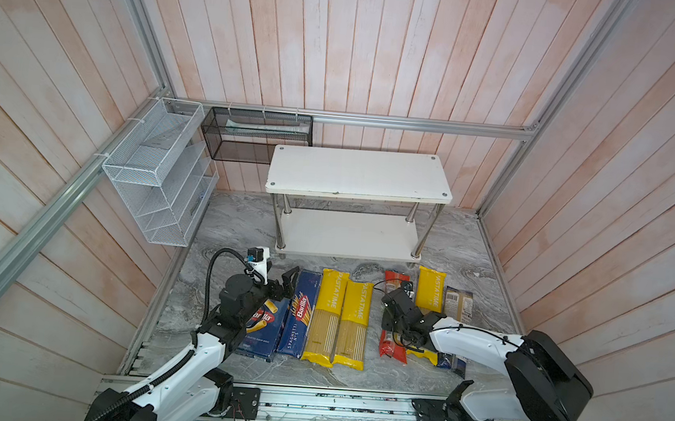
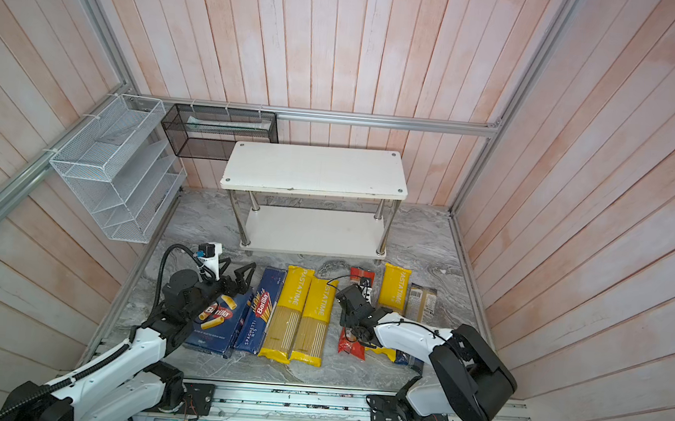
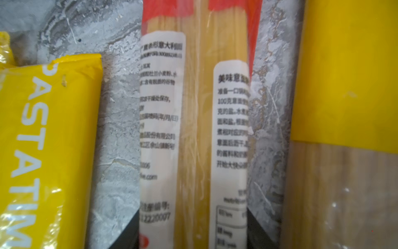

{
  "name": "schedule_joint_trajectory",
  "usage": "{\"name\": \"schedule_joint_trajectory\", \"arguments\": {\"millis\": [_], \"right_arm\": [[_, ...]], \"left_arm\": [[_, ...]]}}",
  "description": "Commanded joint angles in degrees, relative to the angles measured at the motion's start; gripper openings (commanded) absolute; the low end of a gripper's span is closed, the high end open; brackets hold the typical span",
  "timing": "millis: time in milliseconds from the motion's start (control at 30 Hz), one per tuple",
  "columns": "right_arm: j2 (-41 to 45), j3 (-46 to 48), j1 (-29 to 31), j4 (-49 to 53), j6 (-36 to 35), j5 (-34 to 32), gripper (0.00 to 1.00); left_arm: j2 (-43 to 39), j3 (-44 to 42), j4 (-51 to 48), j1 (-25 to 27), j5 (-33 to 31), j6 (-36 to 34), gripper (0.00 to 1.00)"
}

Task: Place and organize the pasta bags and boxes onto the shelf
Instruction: 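Lower the right gripper onto the red-and-clear spaghetti bag and align fingers, then close the right gripper on the red-and-clear bag and lift it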

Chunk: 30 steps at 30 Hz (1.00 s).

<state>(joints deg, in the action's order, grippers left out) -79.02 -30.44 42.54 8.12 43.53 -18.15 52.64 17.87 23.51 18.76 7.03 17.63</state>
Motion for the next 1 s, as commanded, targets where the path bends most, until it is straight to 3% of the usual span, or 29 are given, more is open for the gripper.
{"name": "schedule_joint_trajectory", "arguments": {"millis": [0,500,967], "right_arm": [[1.49,2.89,0.41,4.14,0.79,5.3,0.49],[8.08,2.37,0.58,1.41,-3.27,4.36,0.31],[16.98,2.58,0.51,0.04,-3.52,4.67,0.25]], "left_arm": [[1.08,-0.17,0.81,0.12,-0.26,-0.14,1.0],[2.13,0.25,0.66,0.13,0.16,-0.27,1.0],[2.79,0.21,1.37,0.18,1.38,-0.33,1.0]]}}
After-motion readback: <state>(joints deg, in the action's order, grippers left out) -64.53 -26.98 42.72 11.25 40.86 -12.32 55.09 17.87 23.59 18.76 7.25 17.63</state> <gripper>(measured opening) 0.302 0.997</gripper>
